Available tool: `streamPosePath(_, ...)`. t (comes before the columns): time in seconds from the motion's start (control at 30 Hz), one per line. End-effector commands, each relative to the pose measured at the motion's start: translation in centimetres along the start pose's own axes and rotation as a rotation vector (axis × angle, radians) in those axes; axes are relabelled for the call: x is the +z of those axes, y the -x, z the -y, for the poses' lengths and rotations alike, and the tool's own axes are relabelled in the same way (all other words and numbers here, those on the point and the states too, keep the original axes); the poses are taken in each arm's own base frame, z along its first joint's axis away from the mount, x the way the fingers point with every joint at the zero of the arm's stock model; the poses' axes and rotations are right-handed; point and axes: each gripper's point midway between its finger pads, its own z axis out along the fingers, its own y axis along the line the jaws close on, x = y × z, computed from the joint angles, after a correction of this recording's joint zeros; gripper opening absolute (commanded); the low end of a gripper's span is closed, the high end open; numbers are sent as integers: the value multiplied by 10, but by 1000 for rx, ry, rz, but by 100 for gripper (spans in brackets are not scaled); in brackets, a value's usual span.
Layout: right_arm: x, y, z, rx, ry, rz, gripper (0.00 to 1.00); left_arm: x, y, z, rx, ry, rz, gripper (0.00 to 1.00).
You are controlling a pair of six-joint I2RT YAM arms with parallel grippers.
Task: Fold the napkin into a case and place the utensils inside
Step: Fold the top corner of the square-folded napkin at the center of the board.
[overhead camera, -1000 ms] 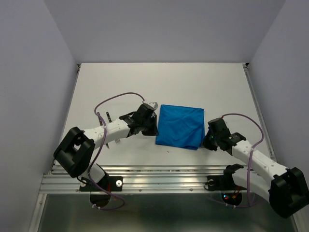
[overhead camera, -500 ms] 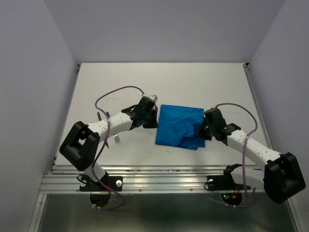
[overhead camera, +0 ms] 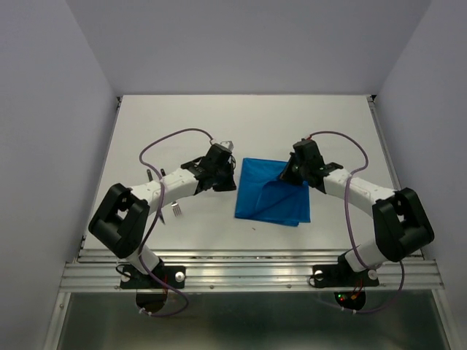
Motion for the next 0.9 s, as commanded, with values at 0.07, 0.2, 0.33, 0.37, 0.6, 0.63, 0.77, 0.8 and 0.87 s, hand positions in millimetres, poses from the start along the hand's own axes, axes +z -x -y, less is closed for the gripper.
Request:
streamPosePath(0.07, 19, 31, -40, -36, 89, 67, 1, -23, 34, 7, -34, -25, 122, 0)
streamPosePath(0.2, 29, 33, -43, -45, 78, 58, 1, -29, 39, -2, -33, 19, 129, 0)
streamPosePath(0.33, 36, 38, -49, -47, 84, 63, 1, -34, 41, -3, -31, 20, 136, 0)
streamPosePath(0.37, 38, 39, -49, -48, 83, 62, 1, -35, 44, -8, -33, 45, 156, 0)
streamPosePath(0.6, 51, 47, -67, -55, 117, 49, 1, -36, 44, -10, -37, 54, 159, 0)
streamPosePath(0.63, 52, 48, -71, -52, 129, 47, 1, -36, 44, -10, -37, 55, 156, 0)
streamPosePath(0.77, 64, 43, -82, -77, 139, 14, 1, -39, 43, -12, -30, 62, 160, 0)
streamPosePath(0.8, 65, 46, -86, -81, 144, 19, 1, -40, 44, -13, -30, 62, 165, 0)
streamPosePath(0.87, 70, 45, -88, -83, 152, 10, 1, -41, 44, -14, -29, 65, 166, 0)
